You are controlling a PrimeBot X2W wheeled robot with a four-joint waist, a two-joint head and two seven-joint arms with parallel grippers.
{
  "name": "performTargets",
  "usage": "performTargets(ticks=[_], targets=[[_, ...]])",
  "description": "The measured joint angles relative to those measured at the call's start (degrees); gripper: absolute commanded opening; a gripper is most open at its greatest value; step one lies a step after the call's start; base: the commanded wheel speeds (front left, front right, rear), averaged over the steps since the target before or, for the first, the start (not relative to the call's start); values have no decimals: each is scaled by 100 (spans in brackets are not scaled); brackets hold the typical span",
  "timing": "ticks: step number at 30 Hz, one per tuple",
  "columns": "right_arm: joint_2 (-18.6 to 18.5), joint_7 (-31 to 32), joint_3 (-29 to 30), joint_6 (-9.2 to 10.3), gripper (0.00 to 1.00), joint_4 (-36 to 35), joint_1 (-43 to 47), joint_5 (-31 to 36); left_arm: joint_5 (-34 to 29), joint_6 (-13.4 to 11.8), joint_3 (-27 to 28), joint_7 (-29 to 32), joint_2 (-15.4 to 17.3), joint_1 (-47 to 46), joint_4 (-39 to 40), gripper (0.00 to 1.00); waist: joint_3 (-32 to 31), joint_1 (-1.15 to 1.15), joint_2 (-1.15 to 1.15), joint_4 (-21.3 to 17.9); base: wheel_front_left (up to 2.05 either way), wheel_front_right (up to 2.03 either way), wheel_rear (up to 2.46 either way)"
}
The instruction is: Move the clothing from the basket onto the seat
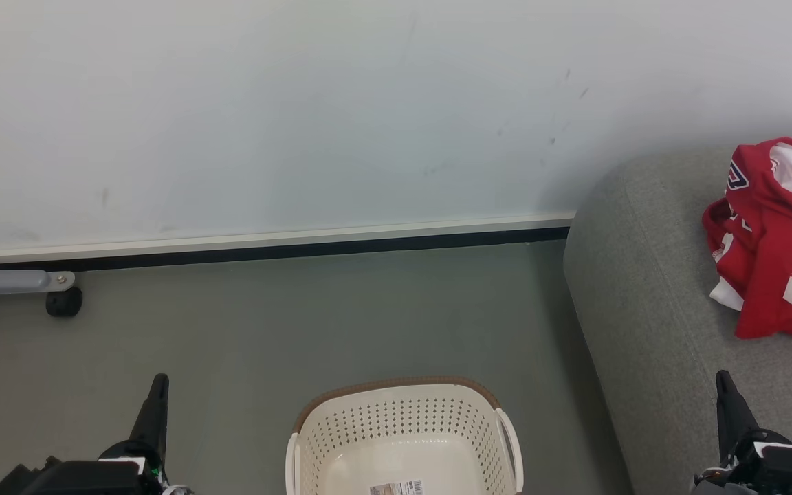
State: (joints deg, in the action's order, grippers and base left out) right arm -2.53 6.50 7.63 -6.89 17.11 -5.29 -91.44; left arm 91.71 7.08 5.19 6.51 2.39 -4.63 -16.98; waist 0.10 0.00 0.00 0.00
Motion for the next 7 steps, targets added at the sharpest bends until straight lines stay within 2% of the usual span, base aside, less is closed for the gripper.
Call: performTargets(ticks=[7], targets=[[0, 0, 0, 0, 0, 0, 0, 0, 0, 0, 0, 0, -1, 0, -1, 0, 0, 0, 0, 0, 0, 0, 0]])
